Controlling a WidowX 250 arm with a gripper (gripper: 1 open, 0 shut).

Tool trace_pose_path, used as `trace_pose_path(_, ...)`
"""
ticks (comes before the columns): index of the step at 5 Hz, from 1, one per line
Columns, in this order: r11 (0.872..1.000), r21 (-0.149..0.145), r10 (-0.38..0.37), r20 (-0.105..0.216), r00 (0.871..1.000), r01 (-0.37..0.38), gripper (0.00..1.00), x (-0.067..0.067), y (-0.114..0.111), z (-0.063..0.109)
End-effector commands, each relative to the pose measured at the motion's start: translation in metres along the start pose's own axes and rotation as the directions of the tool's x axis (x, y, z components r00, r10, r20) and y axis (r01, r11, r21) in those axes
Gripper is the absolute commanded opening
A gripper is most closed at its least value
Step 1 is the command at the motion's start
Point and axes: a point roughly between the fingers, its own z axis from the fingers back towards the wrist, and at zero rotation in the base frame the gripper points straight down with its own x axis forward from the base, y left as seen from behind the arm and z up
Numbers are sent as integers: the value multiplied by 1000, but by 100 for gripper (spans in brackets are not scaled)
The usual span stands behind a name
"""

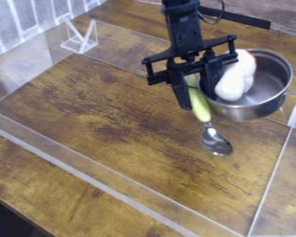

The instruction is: Move the green spoon to the right

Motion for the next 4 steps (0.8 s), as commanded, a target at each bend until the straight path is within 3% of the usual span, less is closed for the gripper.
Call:
trace_pose_path(1, 997, -80, 18, 83, 996, -12, 0, 4, -10, 27)
trace_pose_path(3, 992, -97, 86, 104, 991, -76, 0, 18, -20, 14)
trace_pose_path(4, 995, -91, 56, 101, 993, -47, 0, 26, -25, 13)
